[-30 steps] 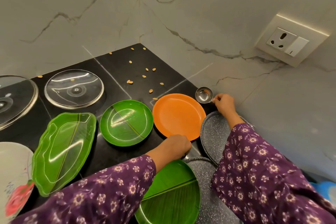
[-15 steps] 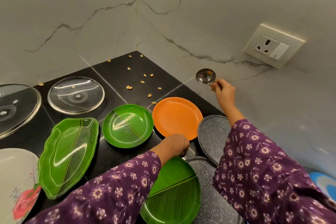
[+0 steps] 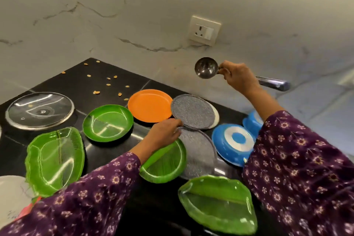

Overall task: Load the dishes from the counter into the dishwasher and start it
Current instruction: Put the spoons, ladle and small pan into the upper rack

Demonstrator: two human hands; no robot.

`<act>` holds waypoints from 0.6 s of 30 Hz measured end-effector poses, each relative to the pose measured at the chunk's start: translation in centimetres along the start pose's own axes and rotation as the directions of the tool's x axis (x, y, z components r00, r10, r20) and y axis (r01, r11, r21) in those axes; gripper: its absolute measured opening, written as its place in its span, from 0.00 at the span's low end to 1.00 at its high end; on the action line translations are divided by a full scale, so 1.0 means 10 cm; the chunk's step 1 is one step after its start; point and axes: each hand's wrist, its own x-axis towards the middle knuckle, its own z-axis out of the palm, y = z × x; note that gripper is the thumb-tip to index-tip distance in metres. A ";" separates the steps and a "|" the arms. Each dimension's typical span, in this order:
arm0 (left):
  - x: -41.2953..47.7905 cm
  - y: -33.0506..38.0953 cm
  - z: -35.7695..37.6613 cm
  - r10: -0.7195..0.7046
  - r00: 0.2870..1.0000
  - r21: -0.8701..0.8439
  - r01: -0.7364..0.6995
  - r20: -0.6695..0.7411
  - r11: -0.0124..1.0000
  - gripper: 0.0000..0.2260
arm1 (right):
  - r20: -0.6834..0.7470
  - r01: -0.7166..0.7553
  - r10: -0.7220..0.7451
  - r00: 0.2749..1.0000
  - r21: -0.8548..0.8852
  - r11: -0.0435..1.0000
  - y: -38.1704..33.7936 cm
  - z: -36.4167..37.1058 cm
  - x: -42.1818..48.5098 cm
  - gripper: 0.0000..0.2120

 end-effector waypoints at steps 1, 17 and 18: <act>-0.09 0.10 0.03 0.021 1.000 -0.015 -0.021 0.007 1.000 0.11 | 0.026 -0.104 0.104 0.994 0.008 0.995 -0.01 -0.13 -0.20 0.07; -1.00 2.05 0.85 0.537 0.816 -0.173 -0.510 0.214 0.843 0.10 | 0.103 -0.802 0.826 0.555 -0.196 0.564 -0.81 -1.89 -3.86 0.14; -1.05 2.18 0.92 0.558 0.797 -0.186 -0.526 0.231 0.830 0.09 | 0.077 -0.822 0.849 0.523 -0.219 0.526 -0.82 -1.95 -4.07 0.12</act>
